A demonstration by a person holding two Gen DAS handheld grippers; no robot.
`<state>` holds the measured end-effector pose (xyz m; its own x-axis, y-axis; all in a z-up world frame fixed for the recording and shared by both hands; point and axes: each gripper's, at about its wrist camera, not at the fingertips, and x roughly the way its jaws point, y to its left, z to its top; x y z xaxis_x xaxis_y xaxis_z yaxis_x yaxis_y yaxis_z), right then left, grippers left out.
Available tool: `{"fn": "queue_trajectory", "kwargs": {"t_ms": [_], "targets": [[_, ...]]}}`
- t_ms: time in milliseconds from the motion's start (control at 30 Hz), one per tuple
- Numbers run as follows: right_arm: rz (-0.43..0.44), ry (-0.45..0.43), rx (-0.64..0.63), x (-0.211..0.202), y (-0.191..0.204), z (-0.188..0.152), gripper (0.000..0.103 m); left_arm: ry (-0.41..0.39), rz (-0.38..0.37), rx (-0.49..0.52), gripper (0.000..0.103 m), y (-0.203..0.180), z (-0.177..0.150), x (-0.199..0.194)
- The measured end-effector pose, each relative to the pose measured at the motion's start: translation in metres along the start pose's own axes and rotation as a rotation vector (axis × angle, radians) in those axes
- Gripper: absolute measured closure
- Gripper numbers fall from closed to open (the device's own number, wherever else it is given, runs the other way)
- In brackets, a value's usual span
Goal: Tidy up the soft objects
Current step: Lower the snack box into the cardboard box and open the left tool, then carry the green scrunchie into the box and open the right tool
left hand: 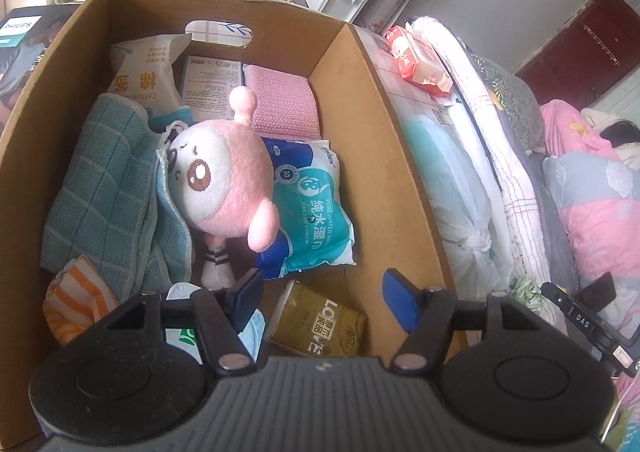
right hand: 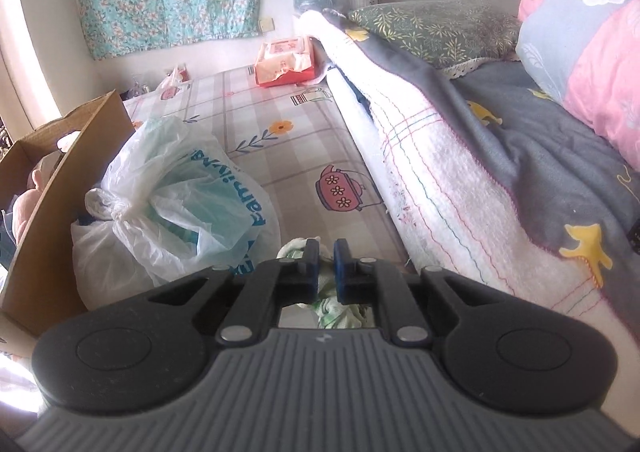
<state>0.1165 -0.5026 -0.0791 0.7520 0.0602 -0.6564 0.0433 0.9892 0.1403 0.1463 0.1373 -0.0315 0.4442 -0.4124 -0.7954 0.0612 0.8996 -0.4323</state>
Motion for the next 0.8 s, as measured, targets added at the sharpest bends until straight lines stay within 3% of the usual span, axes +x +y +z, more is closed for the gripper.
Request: {"fn": "queue_trajectory", "kwargs": {"t_ms": [200, 467, 633, 800], "targets": [[0.035, 0.000, 0.015, 0.004, 0.010, 0.005, 0.097, -0.060, -0.024, -0.052, 0.036, 0.008, -0.010, -0.019], [0.140, -0.113, -0.048, -0.028, 0.041, 0.039, 0.096, -0.182, 0.011, -0.073, 0.035, 0.010, -0.023, -0.049], [0.346, -0.169, -0.100, -0.045, 0.084, 0.074, 0.097, -0.274, 0.077, -0.067, 0.029, 0.009, -0.030, -0.068], [0.601, -0.105, -0.130, -0.034, 0.147, 0.097, 0.096, -0.352, 0.141, -0.091, 0.023, 0.015, -0.039, -0.085]]}}
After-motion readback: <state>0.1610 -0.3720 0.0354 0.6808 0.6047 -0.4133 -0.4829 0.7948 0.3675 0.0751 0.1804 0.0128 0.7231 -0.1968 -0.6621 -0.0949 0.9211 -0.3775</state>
